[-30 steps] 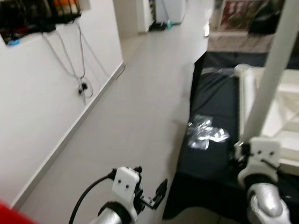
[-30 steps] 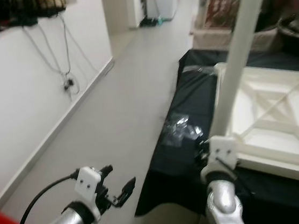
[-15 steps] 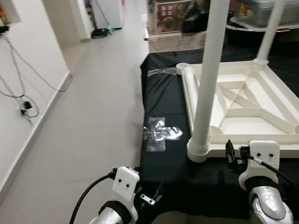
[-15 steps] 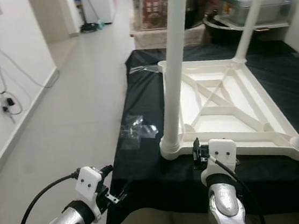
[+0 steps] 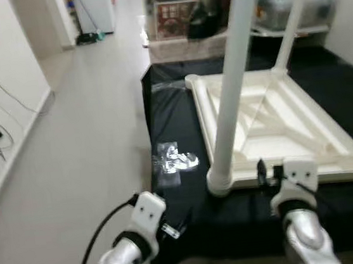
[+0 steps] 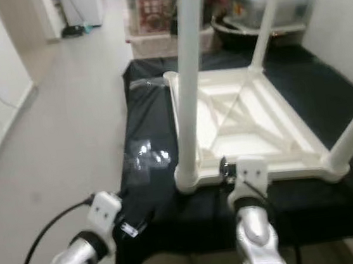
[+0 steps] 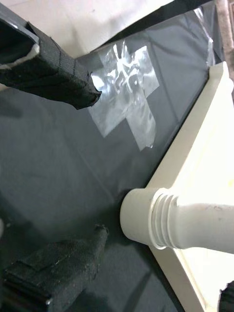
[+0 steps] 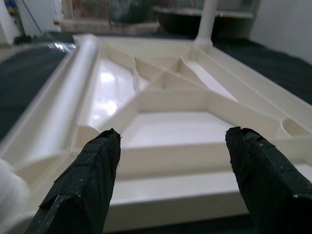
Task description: Building children table
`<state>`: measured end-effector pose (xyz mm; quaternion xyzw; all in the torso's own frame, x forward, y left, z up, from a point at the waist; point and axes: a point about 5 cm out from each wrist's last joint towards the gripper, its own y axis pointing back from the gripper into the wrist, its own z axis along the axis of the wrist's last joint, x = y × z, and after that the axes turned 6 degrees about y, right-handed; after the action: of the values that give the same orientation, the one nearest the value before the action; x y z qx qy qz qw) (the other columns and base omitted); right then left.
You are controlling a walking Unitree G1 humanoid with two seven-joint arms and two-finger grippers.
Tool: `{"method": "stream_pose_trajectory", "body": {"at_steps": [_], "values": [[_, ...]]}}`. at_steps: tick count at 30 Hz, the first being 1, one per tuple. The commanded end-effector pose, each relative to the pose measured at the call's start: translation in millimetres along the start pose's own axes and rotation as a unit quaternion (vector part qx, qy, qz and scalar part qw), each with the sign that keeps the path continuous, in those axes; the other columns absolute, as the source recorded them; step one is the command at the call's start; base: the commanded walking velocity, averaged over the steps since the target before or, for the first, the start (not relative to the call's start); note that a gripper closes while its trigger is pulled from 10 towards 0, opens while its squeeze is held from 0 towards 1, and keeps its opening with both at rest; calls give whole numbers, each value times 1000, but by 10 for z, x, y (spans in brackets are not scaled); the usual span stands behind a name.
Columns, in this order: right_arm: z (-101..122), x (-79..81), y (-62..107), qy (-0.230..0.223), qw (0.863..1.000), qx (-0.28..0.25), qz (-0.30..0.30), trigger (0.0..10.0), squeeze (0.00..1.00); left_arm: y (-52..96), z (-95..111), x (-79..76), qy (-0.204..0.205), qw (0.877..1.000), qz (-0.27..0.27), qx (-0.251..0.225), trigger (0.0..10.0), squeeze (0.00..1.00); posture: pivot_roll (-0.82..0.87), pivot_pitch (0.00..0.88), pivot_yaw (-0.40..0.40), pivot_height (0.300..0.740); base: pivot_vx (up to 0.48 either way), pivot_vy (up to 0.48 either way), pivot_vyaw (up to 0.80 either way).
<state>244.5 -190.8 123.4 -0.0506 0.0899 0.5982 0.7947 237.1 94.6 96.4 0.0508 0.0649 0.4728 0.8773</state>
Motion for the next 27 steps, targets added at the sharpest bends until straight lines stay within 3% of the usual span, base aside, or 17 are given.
{"method": "stream_pose_trajectory", "body": {"at_steps": [1,9,13,14,15,17,18,21,25,26,27], "values": [[-55,-17,2,12,1000,16,-7,10000,0,3,-36,-3,16,1000,5,10,10000,0,73,0,-15,740,0,0,0],[-114,4,-65,19,999,40,-17,10000,0,9,-41,-3,16,1000,6,11,10000,0,75,0,-14,740,0,0,0],[-121,6,-171,-32,997,57,-34,10000,0,12,-43,-2,17,1000,6,11,10000,0,76,0,-17,740,0,0,0],[-104,10,-220,-53,997,50,-11,10000,0,13,-42,-3,18,1000,6,11,10000,0,76,0,-17,740,0,0,0],[-104,10,-220,-53,997,50,-11,10000,0,13,-42,-3,18,1000,6,11,10000,0,76,0,-17,740,0,0,0],[-44,-20,-343,-59,996,22,65,10000,0,17,-40,-9,20,1000,7,10,10000,0,78,0,-16,740,0,0,0],[-44,-20,-343,-59,996,22,65,10000,0,17,-40,-9,20,1000,7,10,10000,0,78,0,-16,740,0,0,0],[99,-119,-524,-87,983,-13,163,10000,0,23,-38,-17,23,1000,9,10,10000,0,79,5,-16,740,0,0,0],[161,-290,-653,-43,973,-17,227,10000,0,29,-41,-24,26,1000,9,10,10000,0,77,7,-15,740,0,0,0],[181,-392,-700,-22,970,-17,241,10000,718,30,-42,-25,26,1000,9,10,10000,0,79,6,-18,740,0,0,0],[181,-392,-700,-22,970,-17,241,10000,718,30,-42,-25,26,1000,9,10,10000,0,79,6,-18,740,0,0,0]]}}
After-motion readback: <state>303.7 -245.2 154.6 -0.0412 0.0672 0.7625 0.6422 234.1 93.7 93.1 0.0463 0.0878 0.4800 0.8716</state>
